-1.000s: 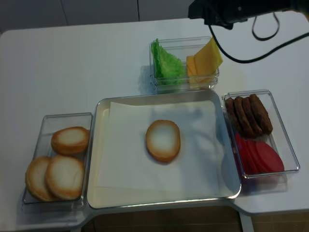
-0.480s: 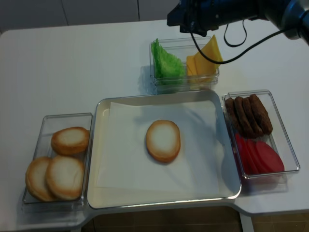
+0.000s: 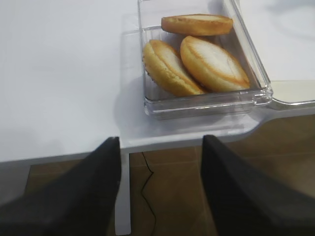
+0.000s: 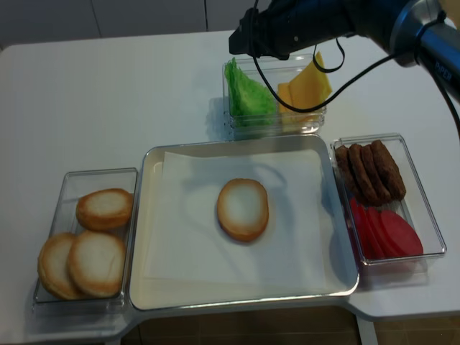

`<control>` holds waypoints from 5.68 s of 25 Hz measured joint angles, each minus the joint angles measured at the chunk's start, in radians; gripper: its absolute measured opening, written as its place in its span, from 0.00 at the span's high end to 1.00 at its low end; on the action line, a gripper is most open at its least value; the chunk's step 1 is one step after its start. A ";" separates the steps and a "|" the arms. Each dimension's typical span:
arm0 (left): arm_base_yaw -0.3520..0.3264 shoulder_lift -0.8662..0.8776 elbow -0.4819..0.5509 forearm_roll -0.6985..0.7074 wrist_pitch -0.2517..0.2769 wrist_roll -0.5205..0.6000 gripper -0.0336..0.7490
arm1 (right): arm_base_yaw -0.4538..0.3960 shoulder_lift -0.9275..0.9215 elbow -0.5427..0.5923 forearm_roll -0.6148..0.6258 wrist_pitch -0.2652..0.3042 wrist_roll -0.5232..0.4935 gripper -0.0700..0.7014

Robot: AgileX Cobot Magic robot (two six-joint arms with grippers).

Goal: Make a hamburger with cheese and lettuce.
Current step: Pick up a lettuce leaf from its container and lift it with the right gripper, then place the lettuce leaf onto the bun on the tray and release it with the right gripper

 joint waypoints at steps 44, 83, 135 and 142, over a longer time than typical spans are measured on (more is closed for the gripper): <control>0.000 0.000 0.000 0.000 0.000 0.000 0.46 | 0.005 0.085 -0.003 -0.013 -0.066 0.004 0.85; 0.000 0.000 0.000 0.000 0.000 0.000 0.47 | 0.005 0.108 -0.008 0.128 -0.061 -0.069 0.86; 0.000 0.000 0.000 -0.002 -0.001 0.000 0.48 | -0.088 -0.327 0.244 -0.127 0.351 0.088 0.86; 0.000 0.000 0.000 -0.004 -0.001 0.000 0.48 | -0.088 -0.346 0.399 -0.127 0.261 0.037 0.86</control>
